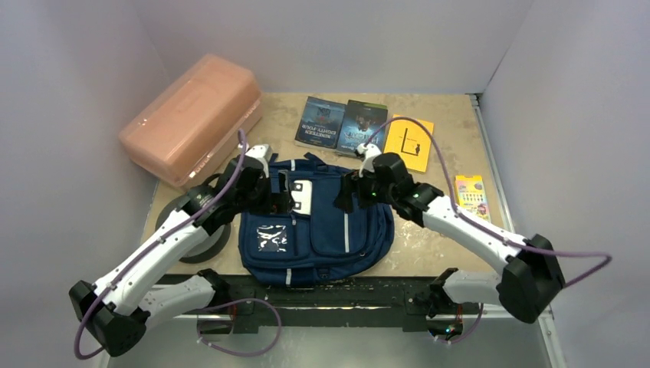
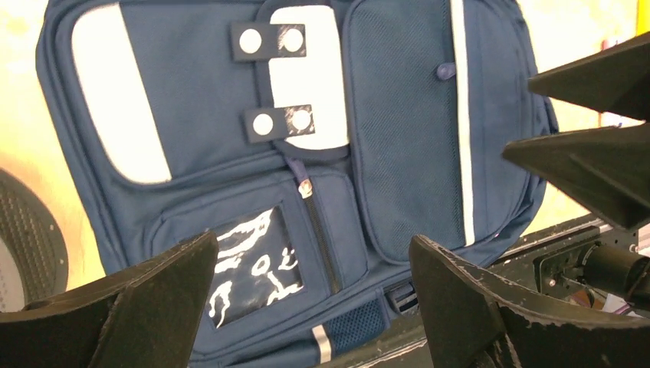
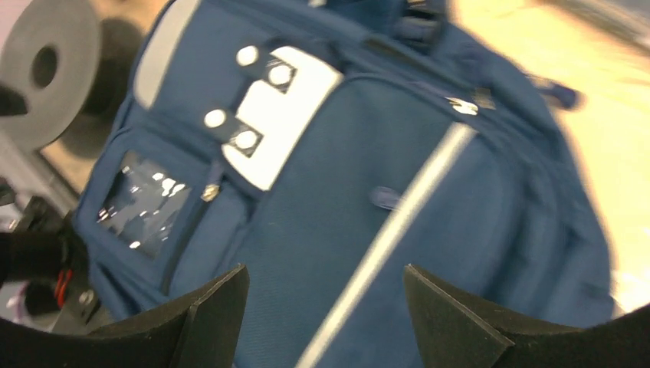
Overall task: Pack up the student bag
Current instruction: Adjust the student bag at the center of the board, then unzip the student bag at the center of the board.
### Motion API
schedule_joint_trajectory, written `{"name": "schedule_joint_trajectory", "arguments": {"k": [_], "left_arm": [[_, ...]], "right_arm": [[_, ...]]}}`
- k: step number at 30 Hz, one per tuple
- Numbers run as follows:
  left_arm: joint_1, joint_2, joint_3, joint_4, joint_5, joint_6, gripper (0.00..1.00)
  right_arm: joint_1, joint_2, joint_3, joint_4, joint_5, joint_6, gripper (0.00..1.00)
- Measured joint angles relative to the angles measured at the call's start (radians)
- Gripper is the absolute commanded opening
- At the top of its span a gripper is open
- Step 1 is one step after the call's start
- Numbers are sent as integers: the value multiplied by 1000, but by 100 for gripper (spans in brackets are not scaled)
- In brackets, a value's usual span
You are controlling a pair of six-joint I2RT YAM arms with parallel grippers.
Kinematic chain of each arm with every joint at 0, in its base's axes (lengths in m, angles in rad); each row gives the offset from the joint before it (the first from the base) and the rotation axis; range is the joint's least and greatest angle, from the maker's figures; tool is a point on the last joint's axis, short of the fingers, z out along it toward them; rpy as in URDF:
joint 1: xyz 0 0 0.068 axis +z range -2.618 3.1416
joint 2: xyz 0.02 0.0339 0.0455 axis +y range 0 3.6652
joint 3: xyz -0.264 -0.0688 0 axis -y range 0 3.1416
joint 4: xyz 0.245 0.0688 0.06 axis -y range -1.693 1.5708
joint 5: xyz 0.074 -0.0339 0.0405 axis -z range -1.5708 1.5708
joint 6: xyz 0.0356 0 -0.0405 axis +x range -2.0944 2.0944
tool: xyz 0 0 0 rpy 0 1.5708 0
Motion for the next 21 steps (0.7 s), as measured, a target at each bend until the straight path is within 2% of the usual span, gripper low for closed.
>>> {"name": "schedule_joint_trajectory", "arguments": {"k": [2, 5, 9, 12, 15, 21], "left_arm": [[6, -55, -48, 0, -14, -30, 93], [39, -105, -131, -10, -12, -77, 87], [155, -117, -187, -19, 39, -116, 76], [256, -90, -187, 0, 108, -114, 64], [302, 3, -172, 29, 180, -106, 54], [305, 172, -174, 107, 271, -87, 52]], "right_arm": [[47, 74, 3, 84, -69, -17, 67], [101, 209, 26, 202, -165, -22, 50], [150, 364, 48, 374, -264, -6, 36], [181, 435, 79, 428, -283, 6, 36], [211, 494, 117, 476, -281, 33, 38], [238, 537, 120, 549, -256, 128, 39]]}}
